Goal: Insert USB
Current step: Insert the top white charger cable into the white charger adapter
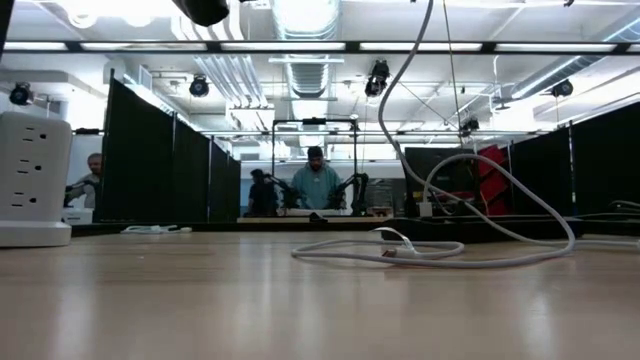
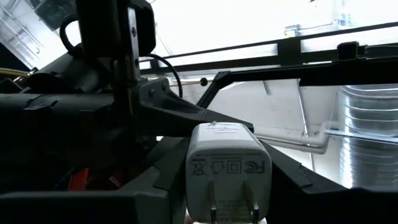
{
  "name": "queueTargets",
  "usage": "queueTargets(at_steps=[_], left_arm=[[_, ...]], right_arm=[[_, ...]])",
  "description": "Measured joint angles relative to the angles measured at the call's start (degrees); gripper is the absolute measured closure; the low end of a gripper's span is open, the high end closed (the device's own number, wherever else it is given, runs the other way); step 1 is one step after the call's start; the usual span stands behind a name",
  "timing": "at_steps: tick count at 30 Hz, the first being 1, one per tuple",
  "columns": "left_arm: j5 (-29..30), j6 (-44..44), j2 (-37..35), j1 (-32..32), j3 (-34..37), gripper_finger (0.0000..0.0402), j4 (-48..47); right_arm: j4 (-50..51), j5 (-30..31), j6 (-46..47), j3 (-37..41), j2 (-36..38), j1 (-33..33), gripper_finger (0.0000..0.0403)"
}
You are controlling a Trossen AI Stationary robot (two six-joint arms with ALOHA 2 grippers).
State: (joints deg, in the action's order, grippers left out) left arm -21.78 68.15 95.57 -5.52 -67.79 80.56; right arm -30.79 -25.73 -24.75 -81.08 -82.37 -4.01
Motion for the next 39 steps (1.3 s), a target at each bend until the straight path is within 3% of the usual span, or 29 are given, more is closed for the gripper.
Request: queueTargets(at_steps=[24, 32, 39], left_arm=[[-2.22, -1.18, -0.03, -0.75, 0.09, 0.0274, 0.95], [-5.73, -7.14, -9.50, -4.38, 6.05, 0.0274, 2.45], [-5.43, -14.70, -24.25, -7.69, 18.28, 0.0274, -7.78]], right_arm=[[-2.03, -1.15, 1.46, 0.05, 0.07, -0.31, 0.0389], [20.88, 0.73, 5.96, 0.35, 5.77, 0.28, 0.0389], [45.57, 4.65, 18.73, 3.78, 6.74, 0.63, 0.0389]])
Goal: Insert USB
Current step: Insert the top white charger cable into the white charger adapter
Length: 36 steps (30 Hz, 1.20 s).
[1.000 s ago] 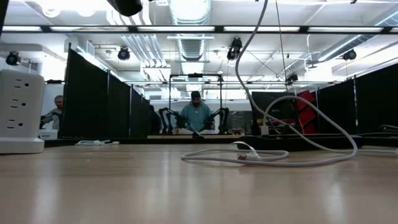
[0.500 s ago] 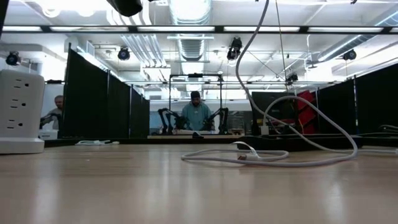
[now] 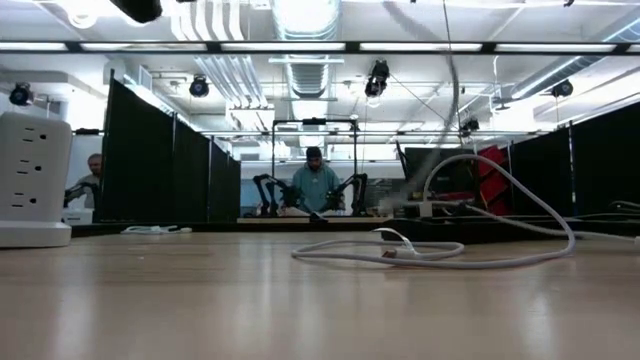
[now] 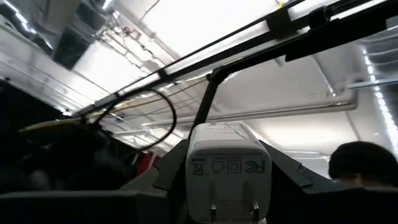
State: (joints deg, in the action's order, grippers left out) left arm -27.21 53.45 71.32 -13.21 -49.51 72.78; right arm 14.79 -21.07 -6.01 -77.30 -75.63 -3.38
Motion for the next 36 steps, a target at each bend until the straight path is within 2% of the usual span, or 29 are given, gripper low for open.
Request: queueTargets(at_steps=[4, 7, 14, 19, 23, 28, 32, 36], left_arm=[[1.63, -2.39, -5.35, -0.23, 4.97, 0.0274, -1.84], [2.79, -3.34, -8.06, -0.27, 7.17, 0.0274, -1.74], [4.09, -3.07, -8.43, -0.29, 9.26, 0.0274, -3.65], [4.16, -2.42, -7.29, -0.28, 9.26, 0.0274, -5.10], [4.16, -1.96, -7.14, -0.29, 9.26, 0.0274, -4.84], [4.16, -1.93, -7.21, -0.26, 9.26, 0.0274, -4.89], [4.12, -1.92, -7.23, -0.25, 9.26, 0.0274, -5.21], [3.77, -1.93, -7.23, -0.25, 9.26, 0.0274, -5.43]], right_arm=[[6.41, 0.14, 7.47, 6.05, -1.93, 0.00, 0.0389], [7.54, 0.11, 11.81, 10.81, -4.39, 0.00, 0.0389], [7.43, -1.15, 19.45, 16.08, -15.02, -0.04, 0.0389], [8.06, -1.80, 18.34, 15.44, -24.29, -0.02, 0.0389], [9.40, -1.30, 15.25, 13.39, -28.82, 0.11, 0.0389], [10.86, 2.83, 8.92, 12.04, -30.30, 0.95, 0.0389], [12.19, 3.31, 3.45, 12.06, -30.72, 0.87, 0.0389], [14.43, 5.29, 0.82, 11.90, -30.70, 0.98, 0.0355]])
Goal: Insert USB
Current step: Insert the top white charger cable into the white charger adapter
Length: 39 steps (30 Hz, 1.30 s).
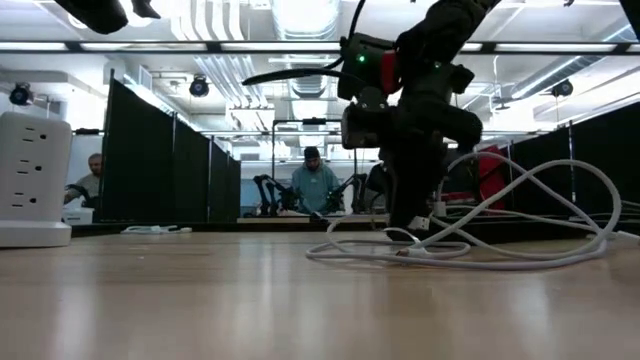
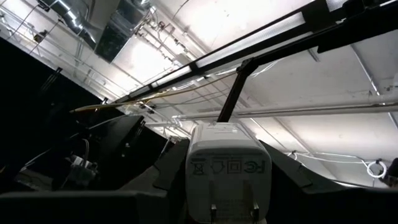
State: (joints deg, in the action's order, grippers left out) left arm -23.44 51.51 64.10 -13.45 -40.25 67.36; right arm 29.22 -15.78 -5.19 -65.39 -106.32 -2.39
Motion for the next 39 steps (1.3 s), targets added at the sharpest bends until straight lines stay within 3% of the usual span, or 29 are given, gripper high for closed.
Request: queueTargets(at_steps=[8, 16, 20, 29, 39], left_arm=[[-0.59, -0.01, -0.02, -0.04, 0.00, 0.0274, -0.79], [-1.25, -0.03, -0.04, -0.04, 0.00, 0.0274, -0.86], [-1.25, -0.23, -0.07, -0.04, 0.00, 0.0274, -1.06], [-1.57, -0.25, -0.09, 0.00, 0.00, 0.0274, -1.45], [-1.67, -0.25, -0.11, 0.00, 0.00, 0.0274, -1.44]], right_arm=[[7.11, 1.43, -4.49, -2.41, 0.01, 0.16, 0.0277], [9.98, 0.89, -7.33, -7.85, -0.74, -0.34, 0.0247], [13.78, 0.91, -10.16, -12.14, -5.38, -1.06, 0.0239], [17.96, 0.84, -11.37, -18.73, -11.37, -0.98, 0.0255], [18.03, 1.21, -9.84, -18.70, -11.93, -0.04, 0.0318]])
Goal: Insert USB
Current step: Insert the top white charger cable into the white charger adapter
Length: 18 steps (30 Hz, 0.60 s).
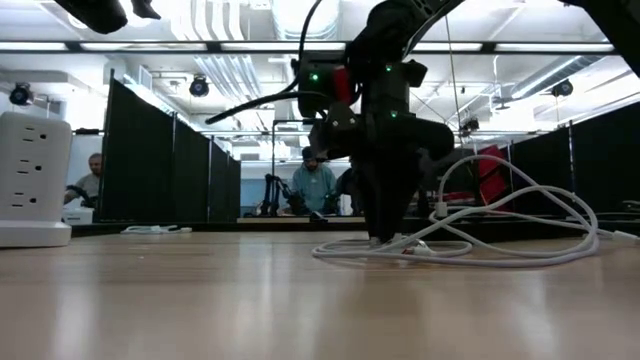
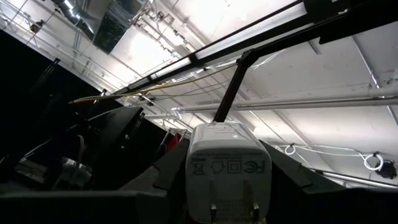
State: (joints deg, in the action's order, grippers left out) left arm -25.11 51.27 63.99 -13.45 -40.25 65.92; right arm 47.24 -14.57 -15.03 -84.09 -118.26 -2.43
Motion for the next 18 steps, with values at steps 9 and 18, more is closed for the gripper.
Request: queueTargets(at_steps=[9, 18], left_arm=[[-0.58, 0.17, 0.00, 0.00, 0.00, 0.0274, -0.03], [-1.07, 1.71, 0.00, -0.07, 0.00, 0.0274, -1.00]], right_arm=[[-0.92, 0.06, 2.64, 0.04, -0.04, 0.45, 0.0385], [-1.65, 0.85, 4.27, 0.17, 2.70, 0.71, 0.0402]])
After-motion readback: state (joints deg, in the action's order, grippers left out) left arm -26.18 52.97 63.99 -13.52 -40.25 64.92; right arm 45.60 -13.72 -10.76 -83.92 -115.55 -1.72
